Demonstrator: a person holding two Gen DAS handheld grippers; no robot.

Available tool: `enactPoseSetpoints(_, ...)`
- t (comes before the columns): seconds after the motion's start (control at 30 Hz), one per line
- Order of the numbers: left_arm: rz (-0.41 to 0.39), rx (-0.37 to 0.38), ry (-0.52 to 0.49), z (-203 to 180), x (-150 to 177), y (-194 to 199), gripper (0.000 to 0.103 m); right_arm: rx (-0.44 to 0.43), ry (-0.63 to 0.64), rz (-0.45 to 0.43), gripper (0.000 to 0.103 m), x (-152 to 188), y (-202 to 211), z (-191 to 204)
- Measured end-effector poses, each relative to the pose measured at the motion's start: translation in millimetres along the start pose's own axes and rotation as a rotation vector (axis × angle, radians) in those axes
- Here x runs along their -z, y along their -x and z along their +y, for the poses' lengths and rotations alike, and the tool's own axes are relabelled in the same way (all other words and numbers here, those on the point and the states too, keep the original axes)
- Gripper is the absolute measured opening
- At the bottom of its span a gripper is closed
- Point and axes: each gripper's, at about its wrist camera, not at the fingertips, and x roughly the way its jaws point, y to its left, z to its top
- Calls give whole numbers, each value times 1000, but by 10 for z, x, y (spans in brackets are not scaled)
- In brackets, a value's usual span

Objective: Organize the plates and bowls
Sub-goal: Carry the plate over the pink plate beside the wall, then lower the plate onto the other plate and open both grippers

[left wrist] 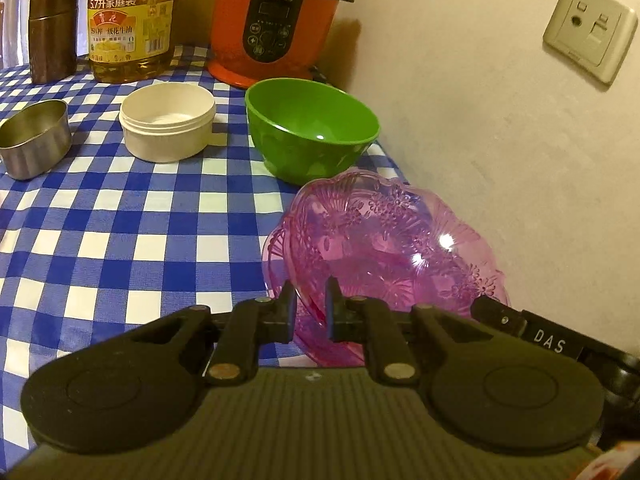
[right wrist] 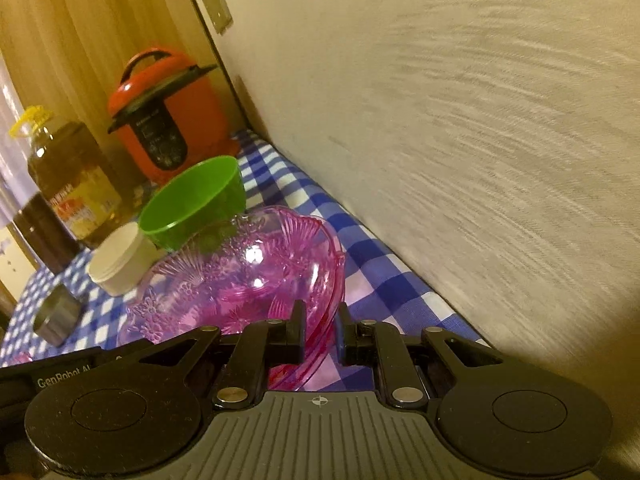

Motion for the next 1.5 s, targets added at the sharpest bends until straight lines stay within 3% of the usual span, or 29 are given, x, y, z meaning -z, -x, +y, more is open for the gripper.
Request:
enactPoseSetpoints(0.37,4,-10,-18,11,-8,-72,14,17,12,12,14,9,-77,27)
enactPoseSetpoints(0.43,6,-12,-31,5,-8,-83,18,19,11,16,19,3,-95,27)
enactPoseSetpoints(0.47,0,-20,-47,-13,-9,-83,22,13,9,19,36,-2,-104,25)
enactPoseSetpoints(0.5,-7,-34,-64,-31,-14,-79,37,9,3,26,59,-4,-118,19)
enactPoseSetpoints(0.57,-16,-45,-73,-31,-19,-69,43,10,-17,18,67,-2,-116,-6)
enactPoseSetpoints(1.13,-7,-33,31,212,74,122,43,-33,-1,-15,67,3,55,42)
enactPoseSetpoints(1.5,-4,-19,73,323,240,552,43,-51,8,6,67,134,431,146)
